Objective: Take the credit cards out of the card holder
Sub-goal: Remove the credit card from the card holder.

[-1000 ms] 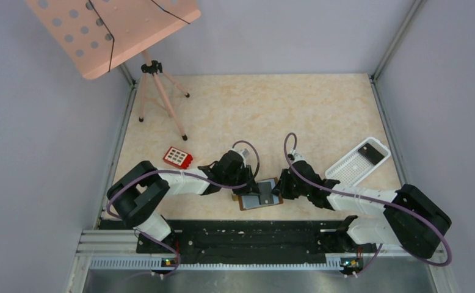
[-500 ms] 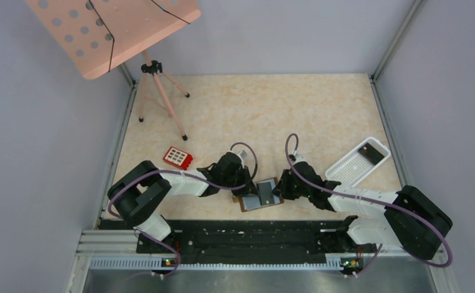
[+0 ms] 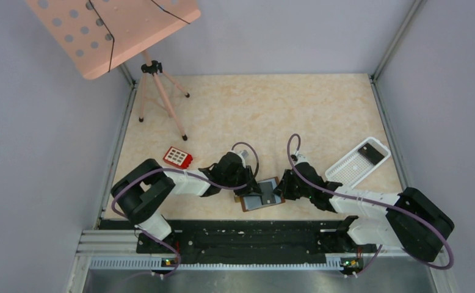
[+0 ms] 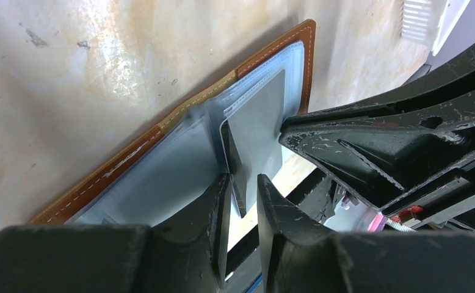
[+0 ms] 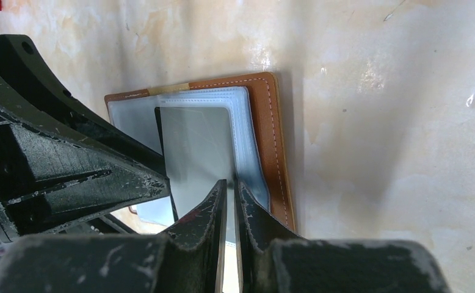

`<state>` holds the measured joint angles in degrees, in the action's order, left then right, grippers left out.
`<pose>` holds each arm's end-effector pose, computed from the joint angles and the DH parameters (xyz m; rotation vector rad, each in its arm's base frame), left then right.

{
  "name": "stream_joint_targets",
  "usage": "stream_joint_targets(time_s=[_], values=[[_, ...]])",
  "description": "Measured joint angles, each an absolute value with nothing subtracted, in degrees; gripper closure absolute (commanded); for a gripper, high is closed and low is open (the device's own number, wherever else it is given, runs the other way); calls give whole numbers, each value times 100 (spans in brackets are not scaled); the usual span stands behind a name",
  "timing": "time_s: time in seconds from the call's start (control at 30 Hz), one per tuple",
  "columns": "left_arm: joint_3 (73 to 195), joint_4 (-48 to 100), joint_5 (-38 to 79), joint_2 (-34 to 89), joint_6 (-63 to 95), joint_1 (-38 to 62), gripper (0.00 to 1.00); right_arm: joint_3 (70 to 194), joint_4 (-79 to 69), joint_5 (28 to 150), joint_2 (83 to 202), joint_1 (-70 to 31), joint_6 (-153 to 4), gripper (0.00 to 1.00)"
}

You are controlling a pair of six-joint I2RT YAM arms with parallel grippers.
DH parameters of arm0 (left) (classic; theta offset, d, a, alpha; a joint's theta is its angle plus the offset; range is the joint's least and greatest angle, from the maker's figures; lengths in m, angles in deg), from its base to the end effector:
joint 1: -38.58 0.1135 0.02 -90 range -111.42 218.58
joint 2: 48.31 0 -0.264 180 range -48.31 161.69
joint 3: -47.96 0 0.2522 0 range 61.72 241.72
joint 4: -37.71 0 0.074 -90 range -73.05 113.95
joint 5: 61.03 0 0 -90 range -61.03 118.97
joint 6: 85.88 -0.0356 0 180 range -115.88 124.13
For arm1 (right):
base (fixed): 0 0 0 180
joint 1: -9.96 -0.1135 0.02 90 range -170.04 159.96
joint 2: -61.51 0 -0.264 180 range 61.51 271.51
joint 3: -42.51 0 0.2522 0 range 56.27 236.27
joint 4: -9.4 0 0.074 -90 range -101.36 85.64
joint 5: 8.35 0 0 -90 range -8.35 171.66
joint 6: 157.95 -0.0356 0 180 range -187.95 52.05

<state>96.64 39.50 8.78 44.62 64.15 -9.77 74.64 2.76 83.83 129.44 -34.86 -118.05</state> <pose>0.1858 -0.2274 0.1287 -0.0632 2.6676 -1.2272 0.1453 0.1463 0.1367 0.0934 2.4769 0.8366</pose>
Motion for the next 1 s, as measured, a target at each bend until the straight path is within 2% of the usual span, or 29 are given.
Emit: stream_joint_targets(time_s=[0.07, 0.13, 0.33, 0.47, 1.0], values=[[9664, 3987, 878, 4477, 6420, -980, 84, 7464, 278, 8385, 12944, -3486, -11807, 92], [9664, 3974, 902, 4501, 6405, -982, 89, 7464, 276, 8383, 12941, -3486, -11810, 92], [9731, 3793, 1084, 4405, 6276, -1052, 90, 7470, 5, 8376, 12756, -3488, -11810, 91], [9751, 3598, 1215, 4090, 6116, -1115, 100, 7503, -247, 8431, 12611, -3490, -11810, 91], [9742, 3605, 1082, 4068, 5991, -1082, 100, 7503, -181, 8492, 12740, -3490, -11866, 91]])
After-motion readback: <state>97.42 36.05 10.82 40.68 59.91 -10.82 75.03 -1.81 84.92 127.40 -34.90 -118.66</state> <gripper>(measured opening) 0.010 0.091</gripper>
